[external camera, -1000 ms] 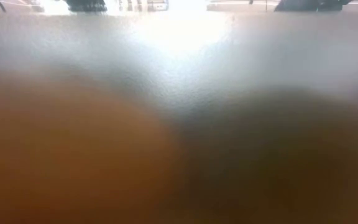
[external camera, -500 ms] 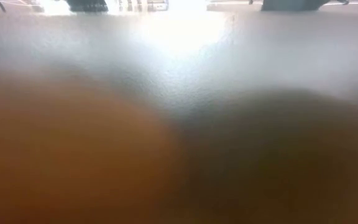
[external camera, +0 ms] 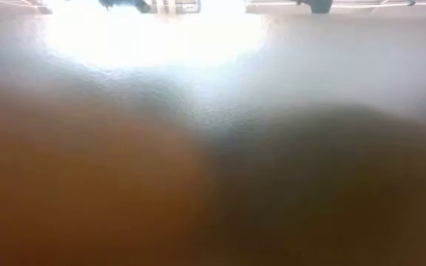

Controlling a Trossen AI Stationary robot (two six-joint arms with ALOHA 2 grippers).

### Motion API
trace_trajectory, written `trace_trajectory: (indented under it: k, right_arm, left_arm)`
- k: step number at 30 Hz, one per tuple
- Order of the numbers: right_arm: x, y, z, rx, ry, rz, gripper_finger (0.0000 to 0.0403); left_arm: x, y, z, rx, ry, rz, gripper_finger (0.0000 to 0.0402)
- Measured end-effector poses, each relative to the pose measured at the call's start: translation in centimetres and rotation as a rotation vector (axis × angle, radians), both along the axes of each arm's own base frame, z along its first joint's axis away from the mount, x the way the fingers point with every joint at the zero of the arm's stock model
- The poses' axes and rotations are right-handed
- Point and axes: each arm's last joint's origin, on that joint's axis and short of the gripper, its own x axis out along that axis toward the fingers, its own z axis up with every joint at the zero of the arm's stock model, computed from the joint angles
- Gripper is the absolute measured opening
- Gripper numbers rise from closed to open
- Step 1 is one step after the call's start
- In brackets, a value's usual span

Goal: Pick & Place Food Item
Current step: Return to Home Position

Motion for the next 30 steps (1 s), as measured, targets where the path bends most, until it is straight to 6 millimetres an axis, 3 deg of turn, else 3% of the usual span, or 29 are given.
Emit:
trace_trajectory:
  k: [6,12,16,22,24,30]
  right_arm:
    - [0.2,2.4,0.3,-0.044,-0.026,-0.007,0.0371]
    - [-0.1,4.7,0.4,-0.135,-0.033,0.013,0.0371]
    - [-0.4,5.7,0.6,-0.158,-0.042,0.016,0.0371]
    - [-0.6,7.2,0.5,-0.136,-0.039,0.147,0.0371]
    - [-0.7,7.4,0.3,-0.153,-0.027,0.165,0.0371]
    - [-0.7,7.5,0.3,-0.234,-0.027,0.174,0.0371]
  left_arm:
    - [-3.1,-1.0,2.2,-0.021,-0.143,-0.081,0.0384]
    - [-5.0,-2.9,2.8,-0.042,-0.186,-0.218,0.0384]
    - [-5.4,-4.0,1.5,-0.044,-0.151,-0.283,0.0384]
    - [-5.0,-4.4,-2.3,-0.101,-0.063,-0.253,0.0384]
    - [-4.4,-4.3,-3.1,-0.120,-0.109,-0.211,0.0384]
    - [-2.9,-3.0,-4.3,0.085,-0.348,-0.241,0.0384]
